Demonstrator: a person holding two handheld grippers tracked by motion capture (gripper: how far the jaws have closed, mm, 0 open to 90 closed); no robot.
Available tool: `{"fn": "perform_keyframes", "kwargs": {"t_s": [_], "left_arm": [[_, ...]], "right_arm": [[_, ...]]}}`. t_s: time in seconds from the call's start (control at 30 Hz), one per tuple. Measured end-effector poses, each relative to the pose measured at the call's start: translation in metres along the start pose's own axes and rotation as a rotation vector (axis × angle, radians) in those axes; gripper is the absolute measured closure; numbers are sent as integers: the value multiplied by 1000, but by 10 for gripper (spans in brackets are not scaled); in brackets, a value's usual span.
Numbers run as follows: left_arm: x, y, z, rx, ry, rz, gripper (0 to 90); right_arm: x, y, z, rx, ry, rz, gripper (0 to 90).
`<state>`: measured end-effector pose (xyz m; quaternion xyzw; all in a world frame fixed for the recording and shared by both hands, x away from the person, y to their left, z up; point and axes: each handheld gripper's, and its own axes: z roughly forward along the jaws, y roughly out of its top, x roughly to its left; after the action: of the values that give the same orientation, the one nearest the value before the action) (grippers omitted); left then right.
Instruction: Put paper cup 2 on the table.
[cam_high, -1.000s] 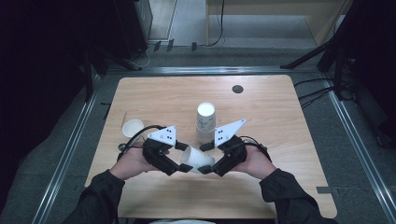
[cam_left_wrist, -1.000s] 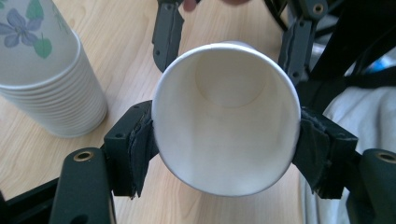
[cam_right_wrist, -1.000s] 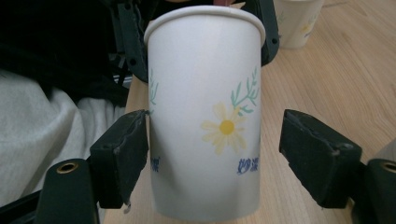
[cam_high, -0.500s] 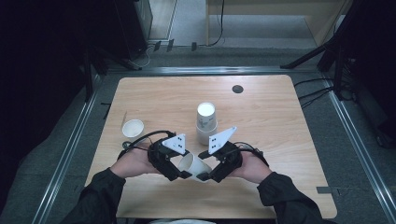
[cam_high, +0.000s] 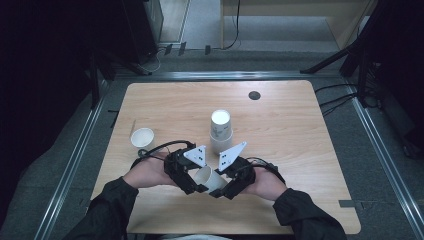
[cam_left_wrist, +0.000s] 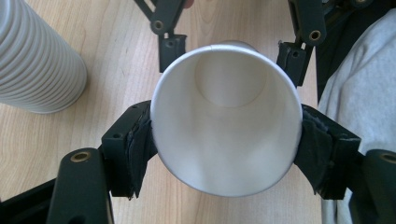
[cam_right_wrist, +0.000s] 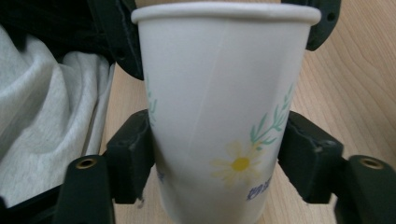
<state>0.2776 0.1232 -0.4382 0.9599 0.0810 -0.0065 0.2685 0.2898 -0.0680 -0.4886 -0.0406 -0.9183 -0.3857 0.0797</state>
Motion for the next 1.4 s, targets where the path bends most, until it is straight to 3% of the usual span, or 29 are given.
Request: {"fn": "perform_keyframes", "kwargs": {"t_s": [0.13,0.33,0.4,0.53,0.87,0.93,1.4], "left_arm": [[1,1,1,-11,-18,7,263],[4,1,-3,-54,15,1,180],[5,-1,-6,-84,25,-19,145],[11,-7,-12,-161,2,-65,132],[14,-10,-21,-276,-3,-104,131],[14,-11,-23,-312,-13,-127,133],[12,-12,-25,-402,-31,-182,138]], "right_arm": [[1,-2,-2,-1,-7,-1,347],[2,-1,-10,-20,-25,0,340],[1,-1,-14,-33,-35,-2,340],[0,-1,-23,-75,-49,2,339],[0,0,-40,-152,-72,5,339],[0,1,-42,-164,-70,7,338],[0,5,-46,-217,-53,7,337]]}}
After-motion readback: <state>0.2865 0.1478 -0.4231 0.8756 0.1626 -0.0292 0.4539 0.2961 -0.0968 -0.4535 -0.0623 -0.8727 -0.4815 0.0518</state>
